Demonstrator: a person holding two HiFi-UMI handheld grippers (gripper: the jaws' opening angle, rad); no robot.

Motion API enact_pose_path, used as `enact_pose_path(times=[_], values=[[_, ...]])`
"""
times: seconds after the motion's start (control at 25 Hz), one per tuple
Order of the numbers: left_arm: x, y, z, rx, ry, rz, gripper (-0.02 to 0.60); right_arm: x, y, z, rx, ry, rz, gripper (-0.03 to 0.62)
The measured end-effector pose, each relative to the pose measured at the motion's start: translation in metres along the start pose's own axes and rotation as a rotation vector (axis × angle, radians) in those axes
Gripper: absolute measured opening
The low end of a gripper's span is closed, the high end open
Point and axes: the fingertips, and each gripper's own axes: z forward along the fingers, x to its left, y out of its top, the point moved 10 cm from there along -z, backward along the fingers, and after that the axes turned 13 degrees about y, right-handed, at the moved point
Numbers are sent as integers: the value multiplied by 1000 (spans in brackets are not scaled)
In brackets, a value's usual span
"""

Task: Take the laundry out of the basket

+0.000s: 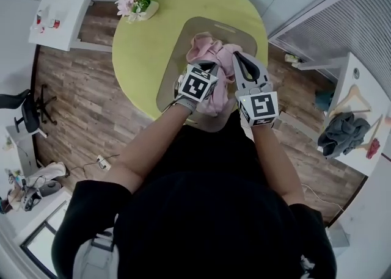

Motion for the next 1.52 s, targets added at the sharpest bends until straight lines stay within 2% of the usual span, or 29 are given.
enact_pose_path(times=[0.12, 0.32, 0.52, 0.68, 1.04, 1.2, 1.24, 1.36, 1.52], values=[[3, -9, 21, 54, 33, -4, 38, -6, -3, 3, 5, 18, 6, 25], [7, -22, 54, 162, 76, -15, 179, -14, -4, 7, 11, 39, 21, 25], [5, -24, 73, 223, 60, -101, 311, -19, -3, 7, 19, 36, 8, 25], [8, -25, 85, 244, 96, -156, 380, -19, -8, 10, 27, 41, 4, 25], [7, -45, 123, 314, 90, -180, 465, -24, -5, 12, 32, 38, 30, 25], [13, -36, 138, 258, 102, -144, 483, -28, -1, 15, 38, 41, 27, 25], [14, -38, 141, 265, 99, -147, 485, -29, -4, 14, 45, 39, 24, 25], [13, -51, 148, 354, 76, -197, 486, -32, -8, 15, 62, 35, 24, 25], [13, -52, 154, 372, 54, -203, 486, -38, -10, 22, 58, 37, 34, 25]])
